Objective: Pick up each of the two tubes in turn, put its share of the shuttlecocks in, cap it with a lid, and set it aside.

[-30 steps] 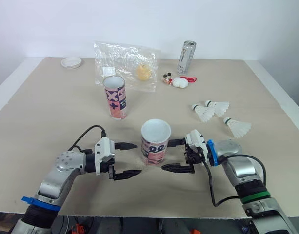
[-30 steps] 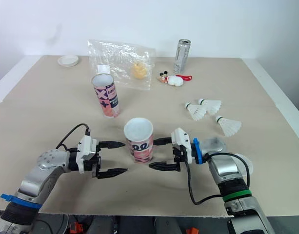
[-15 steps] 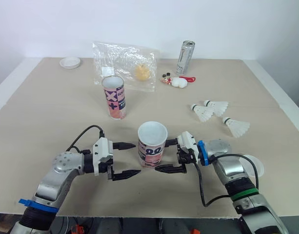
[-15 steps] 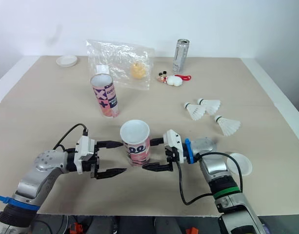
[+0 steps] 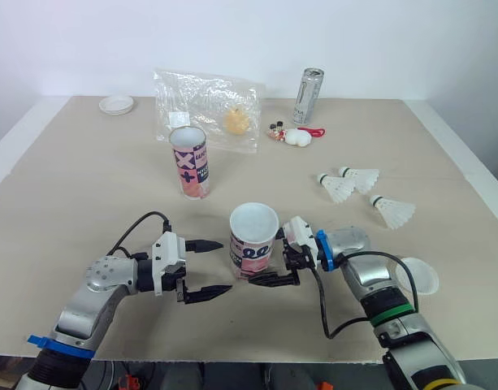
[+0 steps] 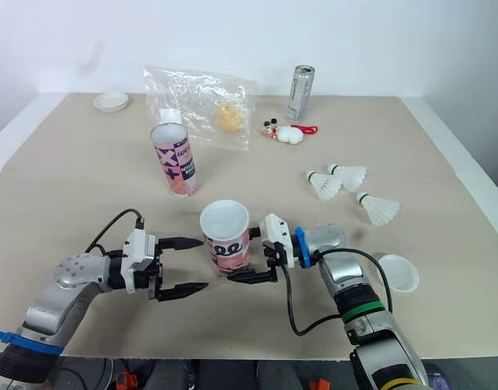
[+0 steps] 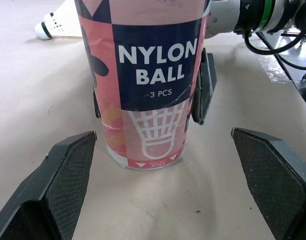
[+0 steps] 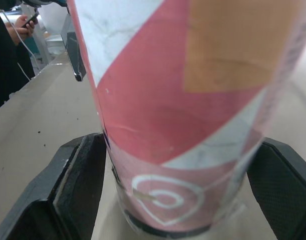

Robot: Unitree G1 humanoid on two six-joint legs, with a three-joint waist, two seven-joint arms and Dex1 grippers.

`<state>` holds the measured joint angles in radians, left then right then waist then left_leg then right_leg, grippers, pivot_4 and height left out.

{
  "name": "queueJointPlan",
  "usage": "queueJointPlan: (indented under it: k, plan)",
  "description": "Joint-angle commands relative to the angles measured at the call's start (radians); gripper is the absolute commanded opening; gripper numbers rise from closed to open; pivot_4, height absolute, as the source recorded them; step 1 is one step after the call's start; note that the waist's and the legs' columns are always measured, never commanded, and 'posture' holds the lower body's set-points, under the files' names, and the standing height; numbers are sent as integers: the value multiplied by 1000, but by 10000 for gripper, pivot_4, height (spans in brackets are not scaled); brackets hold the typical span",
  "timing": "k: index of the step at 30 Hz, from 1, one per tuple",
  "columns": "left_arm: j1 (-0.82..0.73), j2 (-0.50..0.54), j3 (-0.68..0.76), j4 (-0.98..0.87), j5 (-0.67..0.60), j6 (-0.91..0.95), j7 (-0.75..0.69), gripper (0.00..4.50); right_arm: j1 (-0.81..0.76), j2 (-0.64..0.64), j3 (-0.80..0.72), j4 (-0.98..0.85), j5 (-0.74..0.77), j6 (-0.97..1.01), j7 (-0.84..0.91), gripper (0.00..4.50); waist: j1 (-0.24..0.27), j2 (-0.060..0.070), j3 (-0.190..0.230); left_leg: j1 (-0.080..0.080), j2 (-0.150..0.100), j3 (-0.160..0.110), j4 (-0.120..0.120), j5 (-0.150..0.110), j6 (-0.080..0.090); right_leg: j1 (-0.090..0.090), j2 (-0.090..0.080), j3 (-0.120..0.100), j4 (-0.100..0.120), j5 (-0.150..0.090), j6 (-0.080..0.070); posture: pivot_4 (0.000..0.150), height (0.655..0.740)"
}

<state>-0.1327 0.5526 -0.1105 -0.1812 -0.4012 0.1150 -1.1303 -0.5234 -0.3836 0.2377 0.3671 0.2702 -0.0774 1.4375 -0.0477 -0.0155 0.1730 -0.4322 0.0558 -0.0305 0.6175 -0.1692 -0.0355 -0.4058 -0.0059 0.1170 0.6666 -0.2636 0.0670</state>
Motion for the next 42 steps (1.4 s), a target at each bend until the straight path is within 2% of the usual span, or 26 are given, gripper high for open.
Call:
queueJointPlan:
  k: [1,11,21,23,25,30,35,38,42]
  plan:
    - [-4,-4,10,-32,-7,-18,11,45000,-17,21,6,-11,5,-12,3,44463,0,0,0,0,0,0,0,0,0,0,0,0,0,0,0,1500,7400]
    - [-17,-10,1,-28,-2,-18,19,45000,0,73,24,-21,-6,-8,-31,44463,0,0,0,0,1,0,0,0,0,0,1,0,0,1,-1,1500,7400]
    - [-29,-10,-4,-14,5,-20,13,45000,30,67,35,-39,-8,-6,-39,44463,0,0,0,0,1,0,0,0,0,0,1,0,0,1,-1,1500,7400]
    - [-32,-10,-4,-9,7,-22,12,45000,27,65,33,-34,-10,-12,-41,35460,0,0,0,1,1,0,0,0,0,0,1,0,0,1,-1,1500,7400]
    - [-36,-10,-4,-3,9,-24,10,45000,23,67,29,-32,-13,-16,-51,29848,0,0,0,1,1,0,0,0,0,0,1,0,0,1,-1,1500,7400]
    - [-44,-11,-5,8,13,-31,10,45000,30,54,22,-60,-6,-8,-54,29587,0,0,0,1,1,0,0,0,0,0,1,0,0,1,-1,1500,7400]
    - [-55,-14,-6,8,13,-28,13,45000,64,24,-12,-164,34,44,-87,29587,0,0,0,0,1,0,0,0,-1,0,1,0,0,1,-1,1500,7400]
    - [-68,-19,-15,-1,6,-14,8,45000,107,-11,-91,-293,100,137,-164,29587,2,0,0,0,1,0,0,0,-1,0,1,0,1,1,-1,1500,7400]
    - [-76,-17,-46,-24,-7,4,-23,45000,199,-66,-320,-545,263,336,-397,29587,5,0,0,-1,0,-1,1,0,-1,0,0,0,1,1,1,1500,7400]
